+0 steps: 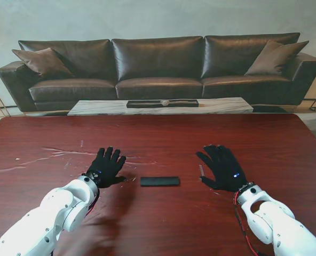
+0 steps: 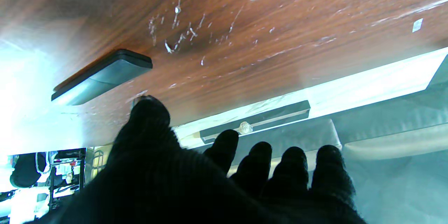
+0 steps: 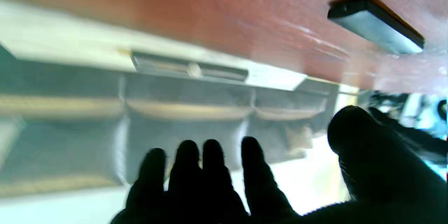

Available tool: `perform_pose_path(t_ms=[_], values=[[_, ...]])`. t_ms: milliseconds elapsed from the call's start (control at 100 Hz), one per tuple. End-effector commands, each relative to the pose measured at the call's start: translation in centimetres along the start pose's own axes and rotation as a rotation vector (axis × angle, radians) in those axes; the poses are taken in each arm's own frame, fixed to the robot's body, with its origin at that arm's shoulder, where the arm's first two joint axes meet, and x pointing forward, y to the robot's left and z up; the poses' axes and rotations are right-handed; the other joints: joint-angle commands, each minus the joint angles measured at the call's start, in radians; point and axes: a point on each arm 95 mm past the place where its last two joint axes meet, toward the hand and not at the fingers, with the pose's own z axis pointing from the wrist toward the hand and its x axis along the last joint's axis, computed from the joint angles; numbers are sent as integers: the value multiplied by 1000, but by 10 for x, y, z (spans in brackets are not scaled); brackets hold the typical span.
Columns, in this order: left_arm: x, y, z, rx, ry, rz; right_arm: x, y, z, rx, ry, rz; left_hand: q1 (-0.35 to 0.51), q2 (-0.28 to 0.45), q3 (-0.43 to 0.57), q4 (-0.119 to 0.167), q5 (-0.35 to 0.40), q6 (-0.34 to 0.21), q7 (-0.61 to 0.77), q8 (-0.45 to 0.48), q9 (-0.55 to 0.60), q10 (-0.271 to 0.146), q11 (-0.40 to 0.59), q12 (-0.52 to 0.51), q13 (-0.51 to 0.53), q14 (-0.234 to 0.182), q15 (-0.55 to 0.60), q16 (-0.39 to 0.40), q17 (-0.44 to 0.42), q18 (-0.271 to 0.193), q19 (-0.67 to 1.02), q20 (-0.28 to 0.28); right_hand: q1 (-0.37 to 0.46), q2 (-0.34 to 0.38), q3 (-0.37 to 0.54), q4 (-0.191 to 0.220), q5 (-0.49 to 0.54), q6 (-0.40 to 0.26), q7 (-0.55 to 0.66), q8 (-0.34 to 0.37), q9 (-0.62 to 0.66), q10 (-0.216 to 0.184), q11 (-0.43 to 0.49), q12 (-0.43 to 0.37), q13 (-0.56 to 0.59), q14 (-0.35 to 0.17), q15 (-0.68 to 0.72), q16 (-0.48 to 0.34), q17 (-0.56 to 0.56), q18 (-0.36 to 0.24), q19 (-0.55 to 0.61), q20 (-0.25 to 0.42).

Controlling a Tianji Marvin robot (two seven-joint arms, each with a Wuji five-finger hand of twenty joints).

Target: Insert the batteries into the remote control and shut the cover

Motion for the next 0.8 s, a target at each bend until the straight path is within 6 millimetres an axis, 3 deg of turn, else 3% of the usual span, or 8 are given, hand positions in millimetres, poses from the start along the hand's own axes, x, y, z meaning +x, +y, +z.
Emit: perform_pose_path(t_ms=[0,790], values=[[-1,-3,-1,4,7,-5,2,-9,-5,69,8,40,-8,-1,-11,42,5,26,-13,-12,17,64,-3,3,2,21,16,5,-2,2,5,6,14,19,-29,20,-12,32,-5,-8,-17,12,3,-1,-19,16,-15,-9,-13,-9,-17,-26],[-3,-4,-4,18,9,-13,-8,-2,-9,32,19,15,-2,-1,-10,42,13,27,-10,-18,22,62,-2,3,5,21,18,3,-5,5,23,-8,7,25,-51,20,26,19,-18,6,16,5,6,0,-8,35,-23,-6,-24,8,15,-14]])
